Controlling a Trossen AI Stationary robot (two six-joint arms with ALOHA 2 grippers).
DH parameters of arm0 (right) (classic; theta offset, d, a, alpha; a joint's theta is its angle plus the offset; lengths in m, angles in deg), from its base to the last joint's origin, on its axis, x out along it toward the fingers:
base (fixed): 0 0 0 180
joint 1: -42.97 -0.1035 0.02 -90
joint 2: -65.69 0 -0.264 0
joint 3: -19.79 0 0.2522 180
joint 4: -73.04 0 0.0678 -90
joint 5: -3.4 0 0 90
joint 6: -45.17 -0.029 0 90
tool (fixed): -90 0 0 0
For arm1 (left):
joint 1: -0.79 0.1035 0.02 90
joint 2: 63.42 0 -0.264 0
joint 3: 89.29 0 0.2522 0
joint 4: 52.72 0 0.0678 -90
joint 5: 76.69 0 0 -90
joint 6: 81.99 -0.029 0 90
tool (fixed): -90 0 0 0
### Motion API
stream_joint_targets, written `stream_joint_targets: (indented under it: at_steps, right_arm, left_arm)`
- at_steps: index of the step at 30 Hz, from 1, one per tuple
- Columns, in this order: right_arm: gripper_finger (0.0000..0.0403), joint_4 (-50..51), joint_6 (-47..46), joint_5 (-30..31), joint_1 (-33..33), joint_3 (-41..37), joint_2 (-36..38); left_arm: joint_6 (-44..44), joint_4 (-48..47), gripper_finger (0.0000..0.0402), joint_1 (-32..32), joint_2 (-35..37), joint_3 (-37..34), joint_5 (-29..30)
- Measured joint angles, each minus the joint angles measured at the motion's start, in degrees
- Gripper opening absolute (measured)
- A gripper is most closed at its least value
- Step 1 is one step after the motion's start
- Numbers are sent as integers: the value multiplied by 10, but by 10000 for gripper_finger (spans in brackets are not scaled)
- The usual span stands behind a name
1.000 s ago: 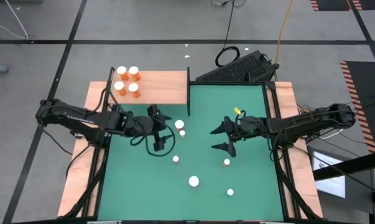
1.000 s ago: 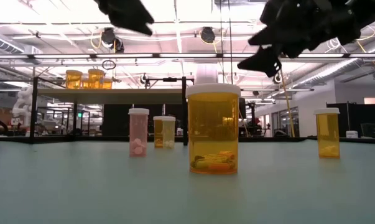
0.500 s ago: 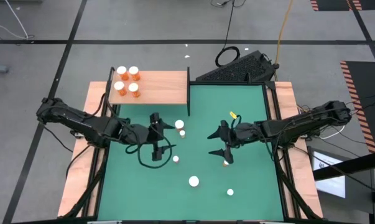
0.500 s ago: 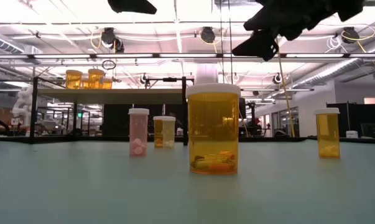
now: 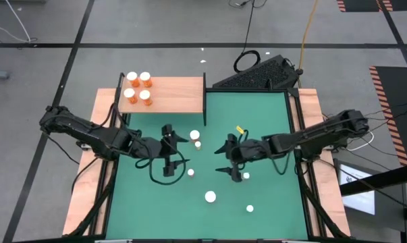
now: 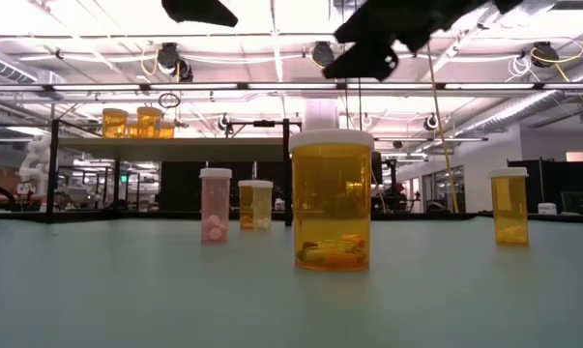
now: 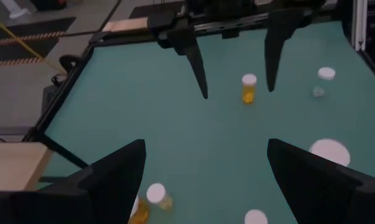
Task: Pick and place medicine bottles onto shelf by color
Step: Put the big orange pill bottle on the shelf aligned with the other big orange pill bottle
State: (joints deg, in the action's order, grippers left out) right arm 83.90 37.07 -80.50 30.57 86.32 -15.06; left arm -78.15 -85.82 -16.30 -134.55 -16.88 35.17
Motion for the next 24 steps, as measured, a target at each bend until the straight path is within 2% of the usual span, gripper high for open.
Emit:
stream_joint_targets:
  at_steps: [3,7,15,19,24]
  right_arm:
    - [325,26,18,-14,-5,42,-38]
    - [334,53,40,-63,-25,102,-84]
    - [358,84,72,-55,-66,199,-155]
    - [358,122,52,-39,-73,218,-175]
    - [357,149,8,-106,-81,218,-194]
  left_arm:
    - [5,-12,340,0,0,0,0]
    - [20,-27,340,0,0,0,0]
    - [88,-43,340,-29,0,0,1]
    - [91,-38,340,-58,0,0,1]
    - [70,-4,340,-82,0,0,7]
